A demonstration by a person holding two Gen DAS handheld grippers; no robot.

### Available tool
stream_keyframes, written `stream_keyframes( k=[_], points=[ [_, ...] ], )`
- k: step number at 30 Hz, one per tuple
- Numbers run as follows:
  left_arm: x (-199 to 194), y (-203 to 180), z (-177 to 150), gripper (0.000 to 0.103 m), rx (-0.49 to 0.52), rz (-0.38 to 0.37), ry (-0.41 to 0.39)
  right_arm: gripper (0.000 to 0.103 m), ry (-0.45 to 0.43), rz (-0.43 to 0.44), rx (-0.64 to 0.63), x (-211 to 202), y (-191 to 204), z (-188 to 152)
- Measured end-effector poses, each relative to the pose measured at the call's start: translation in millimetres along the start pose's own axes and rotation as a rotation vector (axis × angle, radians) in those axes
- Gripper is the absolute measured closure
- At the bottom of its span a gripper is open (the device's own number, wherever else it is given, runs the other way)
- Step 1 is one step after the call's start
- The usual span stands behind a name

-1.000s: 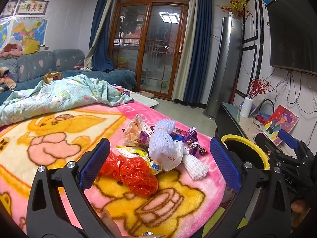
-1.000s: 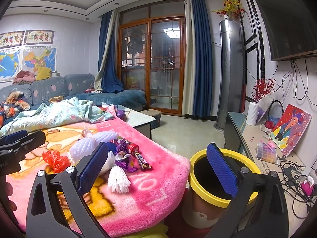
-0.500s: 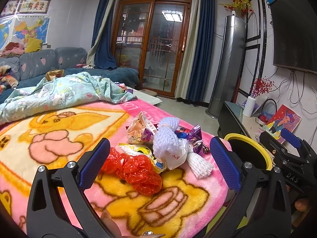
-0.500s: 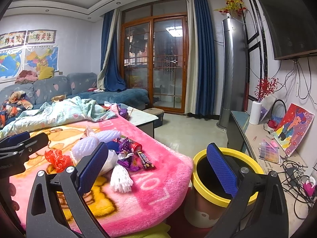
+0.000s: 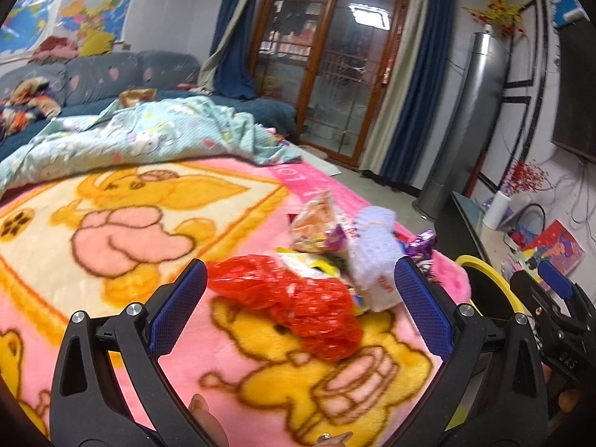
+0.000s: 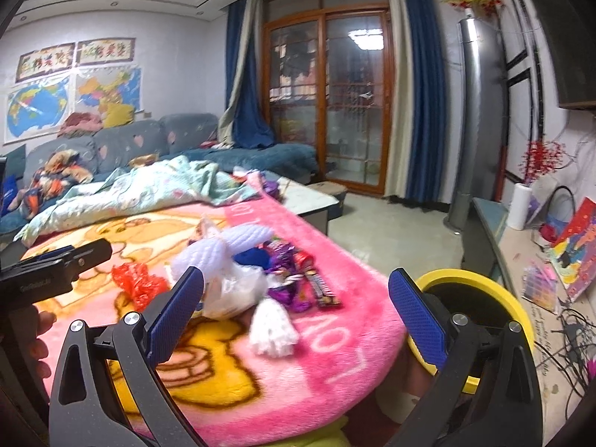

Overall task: Collect trash
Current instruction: 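Close the left gripper on the red plastic bag while the right gripper grasps the white foam net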

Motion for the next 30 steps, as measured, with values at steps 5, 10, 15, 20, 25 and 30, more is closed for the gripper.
stream_keyframes(
  k=[5, 10, 15, 20, 25, 30],
  points=[
    [6.6, 24.3, 1.6, 0.010, -0.044, 0.038, 0.012, 0.006, 0.022, 0.069, -0.043, 13.7, 20.2, 4.0],
    [18.6, 54.2, 1.2, 0.010, -0.098, 0.065, 0.039, 0.006, 0.061, 0.133, -0.103, 31.0, 44.3, 6.2],
    [32.4, 73.8, -4.3, 0.010, -0.148, 0.032, 0.090, 0.007, 0.075, 0.174, -0.178, 47.8, 68.7, 4.5],
    [53.0, 79.2, -8.0, 0.010, -0.202, -0.044, 0.147, 0.016, 0.109, 0.176, -0.225, 67.7, 78.0, 3.0],
    [75.0, 75.2, -7.1, 0.010, -0.222, -0.092, 0.208, 0.029, 0.149, 0.162, -0.245, 90.6, 82.0, 4.6],
    [93.8, 73.2, -14.9, 0.018, -0.270, -0.126, 0.271, 0.059, 0.189, 0.203, -0.240, 104.2, 84.9, 3.1]
  ],
)
Point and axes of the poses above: each gripper's, at about its wrist camera, not at the fingertips, and x roughly the way its jaws point, y to its left, z to its top, the point moved 6 cm from there along x, roughly the way its jaws point
